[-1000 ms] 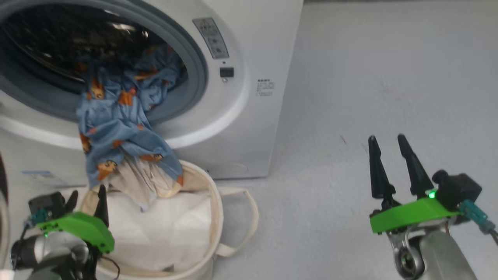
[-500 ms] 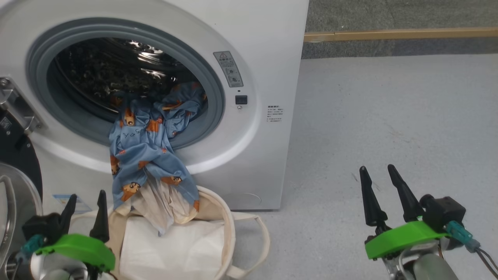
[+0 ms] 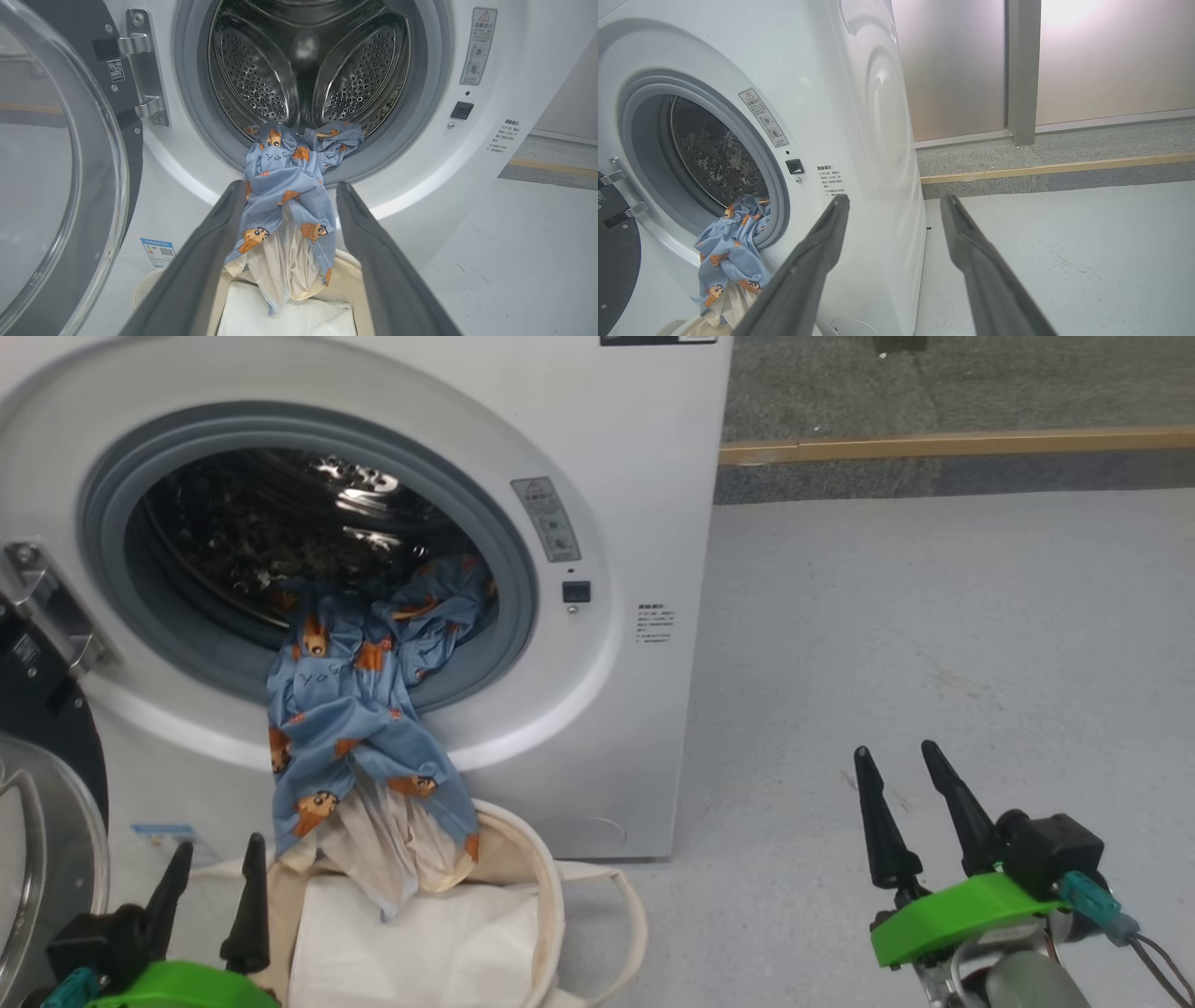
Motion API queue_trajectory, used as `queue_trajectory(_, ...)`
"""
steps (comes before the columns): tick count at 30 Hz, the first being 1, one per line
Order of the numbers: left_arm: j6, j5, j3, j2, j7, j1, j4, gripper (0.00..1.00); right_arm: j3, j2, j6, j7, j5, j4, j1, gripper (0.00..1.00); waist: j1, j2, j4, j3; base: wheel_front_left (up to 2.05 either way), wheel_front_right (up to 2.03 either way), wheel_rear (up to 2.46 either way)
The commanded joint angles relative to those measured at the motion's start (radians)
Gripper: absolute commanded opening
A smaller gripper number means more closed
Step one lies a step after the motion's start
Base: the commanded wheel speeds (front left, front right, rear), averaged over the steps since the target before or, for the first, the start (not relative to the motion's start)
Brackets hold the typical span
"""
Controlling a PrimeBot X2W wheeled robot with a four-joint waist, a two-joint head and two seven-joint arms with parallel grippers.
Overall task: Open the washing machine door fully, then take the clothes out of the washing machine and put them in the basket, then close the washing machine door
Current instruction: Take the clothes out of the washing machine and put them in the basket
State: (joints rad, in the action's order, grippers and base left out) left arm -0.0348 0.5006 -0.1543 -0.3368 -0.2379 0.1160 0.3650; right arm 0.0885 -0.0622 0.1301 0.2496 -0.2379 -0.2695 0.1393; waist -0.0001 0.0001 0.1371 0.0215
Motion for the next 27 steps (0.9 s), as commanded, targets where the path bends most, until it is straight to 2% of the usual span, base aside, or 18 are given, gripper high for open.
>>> queue_trajectory(1, -0.007, 0.003, 0.043, -0.043, 0.0, 0.03, -0.045, 1.0, 0.022, 0.0, 0.001, 0.012, 0.004, 0.032, 0.021, 1.0, 0.0001, -0.0001, 0.006, 0.004, 0.0, 0.0, 0.0)
queue_trajectory(10, -0.024, 0.013, 0.043, -0.05, 0.028, 0.01, -0.101, 1.0, 0.023, -0.001, 0.001, 0.012, -0.001, 0.031, 0.016, 1.0, 0.0001, -0.0001, 0.019, 0.012, 0.0, 0.0, 0.0)
queue_trajectory(27, -0.032, 0.018, 0.025, -0.058, 0.053, 0.027, -0.103, 1.0, 0.023, -0.002, 0.001, 0.012, -0.004, 0.035, 0.02, 1.0, 0.0001, -0.0001, 0.029, -0.002, 0.0, 0.0, 0.0)
